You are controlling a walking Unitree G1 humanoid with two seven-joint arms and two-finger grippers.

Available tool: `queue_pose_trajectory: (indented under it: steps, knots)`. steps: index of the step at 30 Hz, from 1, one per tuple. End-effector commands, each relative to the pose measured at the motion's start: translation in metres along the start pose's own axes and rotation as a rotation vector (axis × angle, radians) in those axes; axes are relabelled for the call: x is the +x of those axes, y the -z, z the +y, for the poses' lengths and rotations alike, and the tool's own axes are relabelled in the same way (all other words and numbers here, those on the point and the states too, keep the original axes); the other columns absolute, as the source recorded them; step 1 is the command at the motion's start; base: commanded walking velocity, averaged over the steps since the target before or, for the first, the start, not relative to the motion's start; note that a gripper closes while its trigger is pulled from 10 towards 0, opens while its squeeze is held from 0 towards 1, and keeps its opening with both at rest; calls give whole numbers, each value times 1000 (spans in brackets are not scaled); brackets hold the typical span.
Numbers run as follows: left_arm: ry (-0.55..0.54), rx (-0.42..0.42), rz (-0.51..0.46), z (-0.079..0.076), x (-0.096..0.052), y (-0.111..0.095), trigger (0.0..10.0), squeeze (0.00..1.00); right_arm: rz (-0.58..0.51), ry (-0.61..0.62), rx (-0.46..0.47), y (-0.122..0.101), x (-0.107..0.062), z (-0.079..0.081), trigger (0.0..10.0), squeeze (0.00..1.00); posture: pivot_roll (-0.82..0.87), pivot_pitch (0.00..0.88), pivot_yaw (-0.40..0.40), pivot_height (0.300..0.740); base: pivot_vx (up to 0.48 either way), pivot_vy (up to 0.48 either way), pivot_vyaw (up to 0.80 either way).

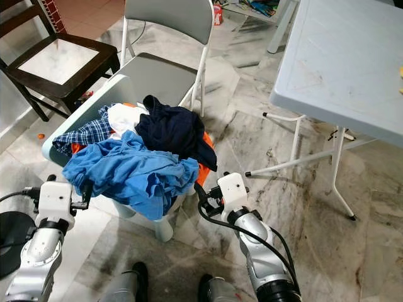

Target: Hang hanger

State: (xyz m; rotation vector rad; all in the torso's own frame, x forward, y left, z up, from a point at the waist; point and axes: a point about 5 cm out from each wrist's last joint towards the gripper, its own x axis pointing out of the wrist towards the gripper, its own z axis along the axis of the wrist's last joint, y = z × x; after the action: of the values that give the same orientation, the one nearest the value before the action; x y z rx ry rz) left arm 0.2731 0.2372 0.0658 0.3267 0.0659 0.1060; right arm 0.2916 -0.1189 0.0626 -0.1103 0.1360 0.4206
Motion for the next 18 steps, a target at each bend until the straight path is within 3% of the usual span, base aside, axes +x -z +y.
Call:
queue_pose_trajectory:
  steps: [1,2,3,18]
  knots:
    - [46,3,35,-3,2,8,745,0,18,8,2,6,-3,0,10000,0,43,235,-53,740,0,0,0]
    - [46,3,35,-3,2,8,745,0,18,8,2,6,-3,0,10000,0,43,235,-53,740,0,0,0]
    - [58,-6,39,-4,6,8,0,0,19,14,2,6,-4,0,10000,0,43,235,-53,740,0,0,0]
    - [66,-42,38,-4,11,11,0,0,24,40,2,8,-6,-3,10000,0,33,229,-43,740,0,0,0]
